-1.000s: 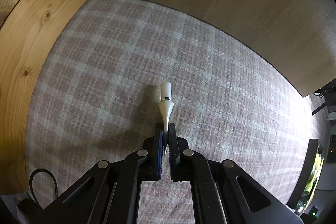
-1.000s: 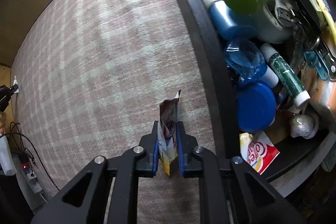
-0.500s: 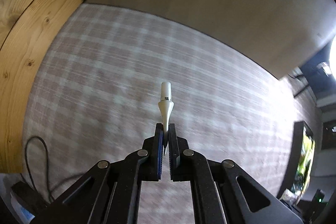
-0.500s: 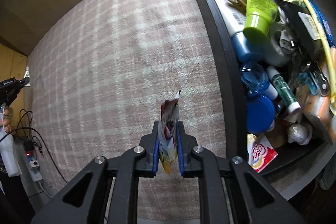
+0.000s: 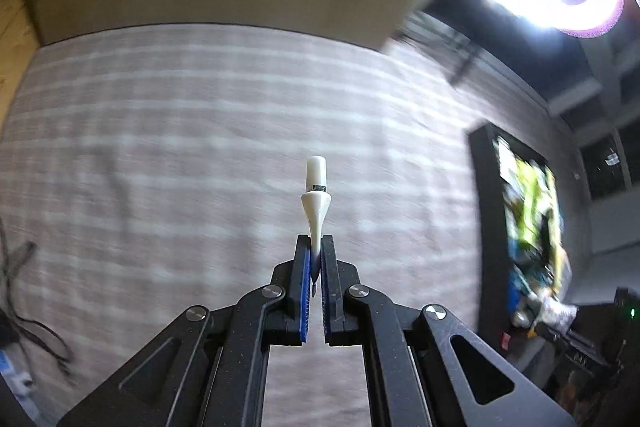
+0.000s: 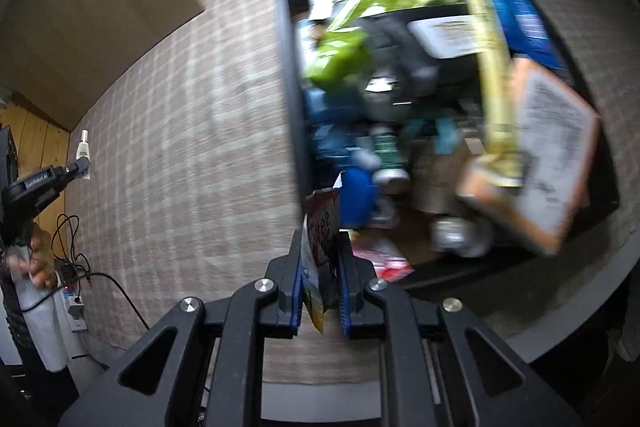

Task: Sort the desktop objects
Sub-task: 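Carry sachet and white tube over the bin and open both grippers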

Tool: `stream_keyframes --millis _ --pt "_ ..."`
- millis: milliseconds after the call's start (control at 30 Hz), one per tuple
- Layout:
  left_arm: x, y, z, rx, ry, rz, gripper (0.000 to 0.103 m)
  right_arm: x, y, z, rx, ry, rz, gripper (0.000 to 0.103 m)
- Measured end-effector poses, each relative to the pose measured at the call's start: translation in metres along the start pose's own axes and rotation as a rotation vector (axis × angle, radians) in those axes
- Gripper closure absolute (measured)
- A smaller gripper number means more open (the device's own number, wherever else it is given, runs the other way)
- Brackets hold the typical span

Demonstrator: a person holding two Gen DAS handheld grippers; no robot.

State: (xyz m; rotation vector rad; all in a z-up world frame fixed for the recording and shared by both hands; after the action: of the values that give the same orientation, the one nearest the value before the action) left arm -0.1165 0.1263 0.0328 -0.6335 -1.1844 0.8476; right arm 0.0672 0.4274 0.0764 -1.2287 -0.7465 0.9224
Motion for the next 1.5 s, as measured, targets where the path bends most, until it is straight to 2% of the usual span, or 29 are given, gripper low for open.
stream_keyframes --millis 33,67,100,200,467,633,800,1033,1067,1100,1133,1167,1233,1500 --pt "0.015 0.008 -0.005 -0.008 0.016 -0.006 0.099 -0.02 -0.011 -0.017 0.003 0.005 -0.001 0.089" --pt "0.027 0.013 -0.011 -0.02 0.039 -0.017 0.099 -0.018 -0.014 -0.013 0.005 0.006 -0.003 0.089" --pt "0.035 0.006 -0.023 -0.029 0.054 -0.026 0.099 -0.01 -0.018 -0.013 0.01 0.007 -0.009 0.089" --pt "0.054 -0.018 -0.029 -0.061 0.098 -0.07 0.099 0.049 -0.046 -0.014 0.021 0.018 -0.023 0.089" --pt "0.162 0.022 -0.071 -0.149 0.202 -0.154 0.099 0.11 -0.04 -0.008 0.039 0.034 -0.049 0.089" --pt "0.194 0.048 -0.096 -0.211 0.234 -0.165 0.099 0.132 -0.013 0.009 0.026 0.044 -0.078 0.089" --pt "0.206 0.063 -0.113 -0.249 0.236 -0.157 0.099 0.153 -0.004 0.014 0.007 0.048 -0.085 0.089" --pt "0.213 0.067 -0.119 -0.245 0.257 -0.122 0.099 0.157 0.007 0.024 -0.005 0.027 -0.089 0.088" --pt "0.213 0.068 -0.118 -0.246 0.252 -0.12 0.097 0.157 0.009 0.026 -0.008 0.025 -0.084 0.086" --pt "0.213 0.067 -0.117 -0.241 0.243 -0.111 0.086 0.157 0.01 0.028 -0.018 0.024 -0.095 0.084" --pt "0.212 0.067 -0.116 -0.236 0.236 -0.099 0.068 0.157 0.011 0.03 -0.022 0.026 -0.108 0.075" --pt "0.213 0.065 -0.115 -0.224 0.243 -0.103 0.063 0.157 0.01 0.031 -0.018 0.026 -0.114 0.065" --pt "0.214 0.06 -0.114 -0.211 0.257 -0.096 0.062 0.155 0.006 0.031 0.001 0.017 -0.118 0.061" --pt "0.214 0.042 -0.111 -0.18 0.272 -0.071 0.062 0.137 -0.008 0.029 0.045 -0.006 -0.129 0.061"
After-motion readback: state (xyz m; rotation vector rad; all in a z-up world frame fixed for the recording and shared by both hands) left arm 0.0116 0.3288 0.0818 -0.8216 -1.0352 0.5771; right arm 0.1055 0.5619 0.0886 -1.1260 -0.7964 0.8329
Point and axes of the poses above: each gripper's, at about its wrist camera, not at the fingertips, and y roughly the way its jaws point, x to its right, z to its top, the point moved 3 cm from there along y, roughly the way its jaws point, and after that the axes turned 13 degrees about -z, right-handed, at the moved point
